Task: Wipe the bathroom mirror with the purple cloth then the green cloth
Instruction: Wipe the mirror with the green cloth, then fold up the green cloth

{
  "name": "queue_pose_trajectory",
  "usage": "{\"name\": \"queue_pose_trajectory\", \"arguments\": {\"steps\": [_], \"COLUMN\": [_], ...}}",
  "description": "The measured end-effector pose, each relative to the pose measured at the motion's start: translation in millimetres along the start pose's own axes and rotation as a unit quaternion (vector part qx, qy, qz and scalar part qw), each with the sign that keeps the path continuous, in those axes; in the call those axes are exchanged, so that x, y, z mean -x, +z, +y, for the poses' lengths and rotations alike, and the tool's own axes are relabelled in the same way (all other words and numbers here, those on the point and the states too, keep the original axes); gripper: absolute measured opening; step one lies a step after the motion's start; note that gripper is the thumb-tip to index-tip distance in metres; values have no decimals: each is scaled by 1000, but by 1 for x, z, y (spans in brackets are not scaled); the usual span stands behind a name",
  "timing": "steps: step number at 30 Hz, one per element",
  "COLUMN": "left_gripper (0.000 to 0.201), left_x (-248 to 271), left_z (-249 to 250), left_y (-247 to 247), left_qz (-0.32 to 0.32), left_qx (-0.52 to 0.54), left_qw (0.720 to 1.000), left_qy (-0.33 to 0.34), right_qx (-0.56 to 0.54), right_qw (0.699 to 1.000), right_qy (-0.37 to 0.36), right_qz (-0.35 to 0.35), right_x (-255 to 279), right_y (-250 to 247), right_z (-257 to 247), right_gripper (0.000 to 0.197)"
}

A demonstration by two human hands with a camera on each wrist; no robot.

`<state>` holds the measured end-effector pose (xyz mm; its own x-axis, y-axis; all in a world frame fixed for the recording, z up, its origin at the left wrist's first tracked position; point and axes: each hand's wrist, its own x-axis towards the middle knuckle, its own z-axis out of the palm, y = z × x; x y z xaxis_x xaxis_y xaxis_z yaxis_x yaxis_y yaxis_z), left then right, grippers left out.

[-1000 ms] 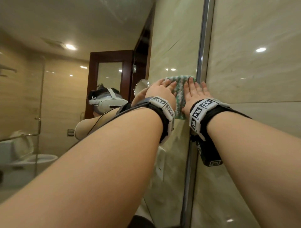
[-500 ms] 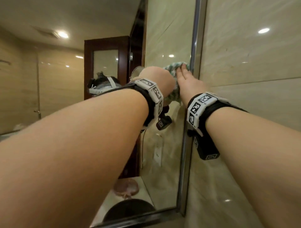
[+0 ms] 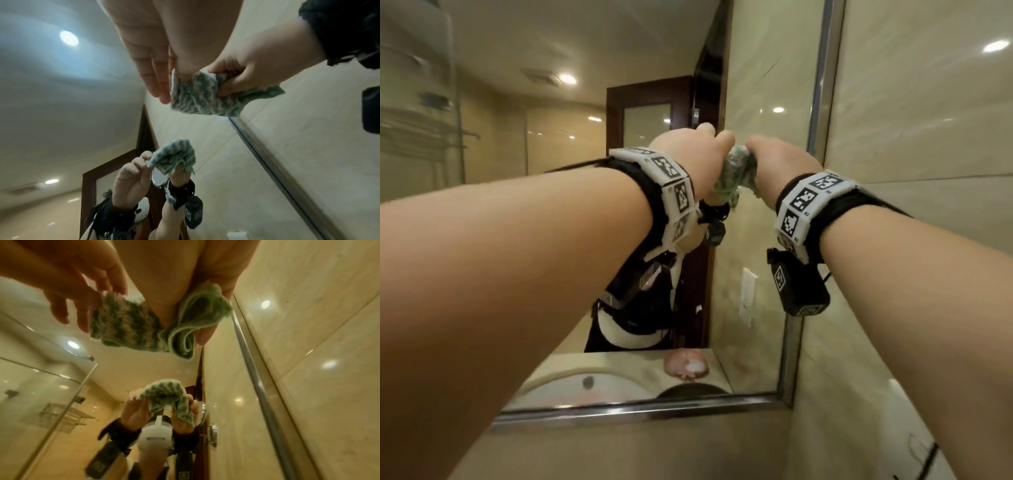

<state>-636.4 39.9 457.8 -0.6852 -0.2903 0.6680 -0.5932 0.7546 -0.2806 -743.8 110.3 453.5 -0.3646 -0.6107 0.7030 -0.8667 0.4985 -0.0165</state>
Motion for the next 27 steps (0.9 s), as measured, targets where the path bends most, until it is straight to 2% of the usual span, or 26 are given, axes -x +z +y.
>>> {"name": "queue_pose_trajectory", "arguments": {"steps": [4, 9, 13, 22, 24, 27], "left_gripper": [39, 40, 34, 26, 27, 36], "left_x": [42, 101, 141, 237, 257, 284], "left_z": [-28, -54, -75, -116, -121, -125], "left_y": [-13, -22, -27, -44, -43, -41], "left_qz": [-6, -27, -31, 30, 25, 10], "left_qx": [30, 139, 245, 420, 424, 397], "left_qw": [999, 987, 963, 899, 898, 911], "left_qy": [-13, -73, -112, -122, -116, -112], "right_qx": [-69, -121, -139, -135, -126, -108], "right_qw": [997, 991, 989, 989, 989, 990], "right_qy": [-13, -16, -10, -27, -30, -35], "right_qz": [-23, -46, -54, -61, -70, -83], "right_x": [27, 66, 94, 151, 165, 185], "right_y": [-12, -13, -20, -50, -52, -51], "right_z": [-32, -74, -106, -178, -190, -204], "right_gripper": [29, 27, 27, 30, 31, 32]}}
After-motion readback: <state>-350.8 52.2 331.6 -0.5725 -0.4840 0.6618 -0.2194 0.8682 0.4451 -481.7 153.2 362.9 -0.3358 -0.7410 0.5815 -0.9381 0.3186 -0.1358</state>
